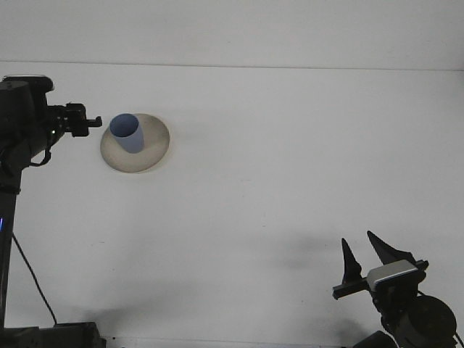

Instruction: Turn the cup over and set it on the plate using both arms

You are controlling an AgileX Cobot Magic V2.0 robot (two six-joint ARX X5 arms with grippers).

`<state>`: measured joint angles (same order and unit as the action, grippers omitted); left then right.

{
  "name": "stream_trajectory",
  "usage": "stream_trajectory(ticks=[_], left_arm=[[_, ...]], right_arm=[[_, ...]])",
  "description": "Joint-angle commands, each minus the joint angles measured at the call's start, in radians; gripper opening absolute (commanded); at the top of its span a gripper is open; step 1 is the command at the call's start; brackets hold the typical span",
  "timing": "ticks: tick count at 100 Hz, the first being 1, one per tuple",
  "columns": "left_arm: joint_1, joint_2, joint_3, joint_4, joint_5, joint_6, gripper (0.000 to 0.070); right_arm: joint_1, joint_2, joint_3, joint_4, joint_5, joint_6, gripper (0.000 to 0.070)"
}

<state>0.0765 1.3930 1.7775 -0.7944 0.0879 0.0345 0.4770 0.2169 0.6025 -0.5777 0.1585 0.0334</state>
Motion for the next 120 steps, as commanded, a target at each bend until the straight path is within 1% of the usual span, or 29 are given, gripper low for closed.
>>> stream_trajectory(ticks=[1,4,13,20,23,32,45,58,71,90,120], left_arm=[[0.002,-0.052,-0.045,0.025,0.013,0.03,0.0003],[0.002,-0.093,-0.088,0.052,0.013,0.029,0.0013],[0.002,-0.227,-0.251,0.172,0.013,0.022,0.0013],[0.002,-0.342,-0.404,0.291,0.013,0.006,0.0013],[0.002,-0.393,-0.472,0.343,0.013,0.0,0.0013],[0.002,-0.549,-0.684,0.495,0.013,-0.002,0.0013],[0.002,-0.738,-0.93,0.659,0.013,0.0,0.0013],[0.002,-0.902,-1.113,0.77,0.011,-0.001,0.0012],[0.002,-0.988,-1.183,0.747,0.005,-0.01,0.0012],[0.002,-1.022,-1.184,0.711,0.007,-0.079,0.0013],[0.002,-1.036,-1.184,0.714,0.007,-0.079,0.0013]], right_arm=[[0.005,-0.001,0.005,0.016,0.0,0.004,0.0312],[0.005,-0.001,0.005,0.018,0.0,0.004,0.0268],[0.005,-0.001,0.005,0.029,0.0,0.007,0.0126],[0.005,-0.001,0.004,0.049,0.001,0.015,0.003],[0.005,-0.001,0.004,0.063,0.001,0.015,0.0],[0.005,-0.001,0.0,0.121,0.008,0.014,0.0001],[0.005,-0.002,-0.016,0.204,0.007,-0.008,0.0001],[0.005,-0.002,-0.026,0.254,-0.001,-0.021,0.0002],[0.005,-0.002,-0.025,0.264,-0.001,-0.031,0.0002],[0.005,-0.001,-0.024,0.264,0.0,-0.014,0.0002],[0.005,-0.001,-0.024,0.264,0.0,-0.014,0.0002]])
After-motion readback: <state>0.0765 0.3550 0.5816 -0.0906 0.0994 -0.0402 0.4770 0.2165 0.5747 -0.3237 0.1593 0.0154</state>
